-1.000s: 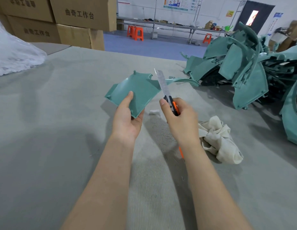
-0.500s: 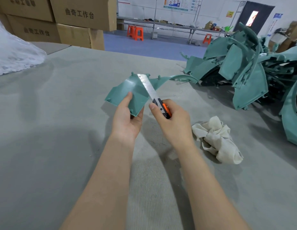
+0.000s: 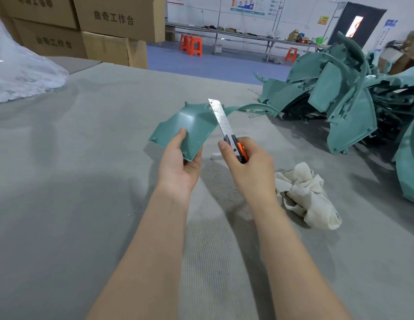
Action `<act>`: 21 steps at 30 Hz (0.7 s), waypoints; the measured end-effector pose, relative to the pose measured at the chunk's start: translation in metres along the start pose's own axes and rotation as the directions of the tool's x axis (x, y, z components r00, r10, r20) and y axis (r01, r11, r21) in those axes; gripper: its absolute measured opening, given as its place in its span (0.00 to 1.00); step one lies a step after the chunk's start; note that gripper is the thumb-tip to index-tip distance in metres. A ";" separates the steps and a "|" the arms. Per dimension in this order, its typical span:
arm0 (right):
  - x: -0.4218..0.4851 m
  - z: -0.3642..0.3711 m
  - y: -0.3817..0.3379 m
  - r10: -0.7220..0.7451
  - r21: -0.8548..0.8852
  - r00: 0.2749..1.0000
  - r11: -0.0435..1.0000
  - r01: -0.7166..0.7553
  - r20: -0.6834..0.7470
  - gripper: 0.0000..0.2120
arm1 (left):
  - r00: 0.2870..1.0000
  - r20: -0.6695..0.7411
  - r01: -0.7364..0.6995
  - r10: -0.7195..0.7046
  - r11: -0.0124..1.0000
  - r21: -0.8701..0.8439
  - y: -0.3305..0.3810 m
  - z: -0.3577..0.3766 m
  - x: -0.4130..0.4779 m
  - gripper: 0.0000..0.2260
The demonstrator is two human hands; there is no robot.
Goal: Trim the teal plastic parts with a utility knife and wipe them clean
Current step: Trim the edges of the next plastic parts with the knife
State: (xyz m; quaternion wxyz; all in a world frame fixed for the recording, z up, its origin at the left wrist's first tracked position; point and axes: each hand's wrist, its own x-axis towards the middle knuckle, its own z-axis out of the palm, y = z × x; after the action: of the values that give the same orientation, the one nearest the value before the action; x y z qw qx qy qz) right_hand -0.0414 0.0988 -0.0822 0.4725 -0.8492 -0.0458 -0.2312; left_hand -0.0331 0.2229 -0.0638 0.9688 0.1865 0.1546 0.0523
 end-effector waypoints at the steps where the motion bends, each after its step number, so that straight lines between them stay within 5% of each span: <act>1: 0.000 0.000 0.000 -0.001 0.004 1.000 1.000 0.001 0.001 0.09 | 1.000 0.000 -0.001 0.001 1.000 0.000 0.000 0.000 0.000 0.01; 14: -0.004 0.007 -0.001 -0.040 -0.017 0.995 0.999 0.042 0.095 0.11 | 1.000 -0.012 -0.002 0.002 1.000 0.000 0.000 -0.003 0.002 0.05; 21: 0.000 0.000 0.002 0.029 0.026 0.999 0.999 -0.028 -0.017 0.12 | 1.000 -0.011 -0.010 0.009 1.000 -0.009 0.001 -0.001 0.003 0.01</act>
State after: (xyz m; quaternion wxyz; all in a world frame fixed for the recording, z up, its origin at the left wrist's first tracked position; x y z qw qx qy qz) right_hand -0.0407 0.0981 -0.0835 0.4871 -0.8416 -0.0326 -0.2312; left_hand -0.0310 0.2247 -0.0656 0.9686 0.1824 0.1587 0.0586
